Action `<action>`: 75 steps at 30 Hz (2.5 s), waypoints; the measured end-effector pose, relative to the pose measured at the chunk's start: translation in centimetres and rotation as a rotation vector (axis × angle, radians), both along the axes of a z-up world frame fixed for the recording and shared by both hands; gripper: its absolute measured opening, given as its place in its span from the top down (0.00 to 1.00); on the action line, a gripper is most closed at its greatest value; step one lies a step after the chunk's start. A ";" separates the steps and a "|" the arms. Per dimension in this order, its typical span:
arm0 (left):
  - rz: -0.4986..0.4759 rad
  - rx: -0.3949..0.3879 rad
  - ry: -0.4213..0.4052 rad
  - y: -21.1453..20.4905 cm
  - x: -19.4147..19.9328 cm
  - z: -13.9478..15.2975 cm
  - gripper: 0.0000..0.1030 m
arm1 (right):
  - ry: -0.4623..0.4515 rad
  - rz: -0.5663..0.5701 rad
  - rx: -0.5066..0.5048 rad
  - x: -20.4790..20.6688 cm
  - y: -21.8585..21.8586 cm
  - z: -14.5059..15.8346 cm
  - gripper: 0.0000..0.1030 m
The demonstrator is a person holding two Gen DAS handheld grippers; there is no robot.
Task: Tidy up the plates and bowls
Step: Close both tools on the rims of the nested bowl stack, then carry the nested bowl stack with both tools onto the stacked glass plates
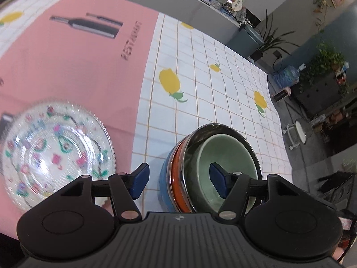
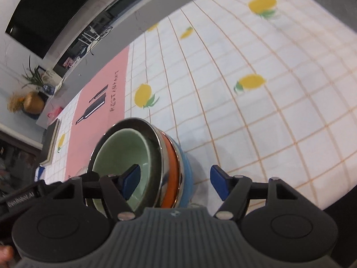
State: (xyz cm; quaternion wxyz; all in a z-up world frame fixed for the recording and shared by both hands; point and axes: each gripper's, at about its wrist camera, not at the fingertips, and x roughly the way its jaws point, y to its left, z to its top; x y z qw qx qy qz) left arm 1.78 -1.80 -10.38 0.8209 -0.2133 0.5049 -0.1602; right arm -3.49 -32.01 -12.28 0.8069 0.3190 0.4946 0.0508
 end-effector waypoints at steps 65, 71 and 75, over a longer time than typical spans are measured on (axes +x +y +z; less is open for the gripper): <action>0.028 0.080 0.081 0.6 0.9 0.9 0.52 | 0.024 0.081 -0.005 2.3 3.4 1.8 0.63; 0.100 0.090 0.066 4.0 0.4 2.7 0.52 | 0.002 0.154 0.009 3.6 6.7 3.2 0.63; 0.147 0.098 0.063 6.6 -0.1 3.3 0.52 | 0.003 0.208 0.019 4.3 9.3 3.7 0.63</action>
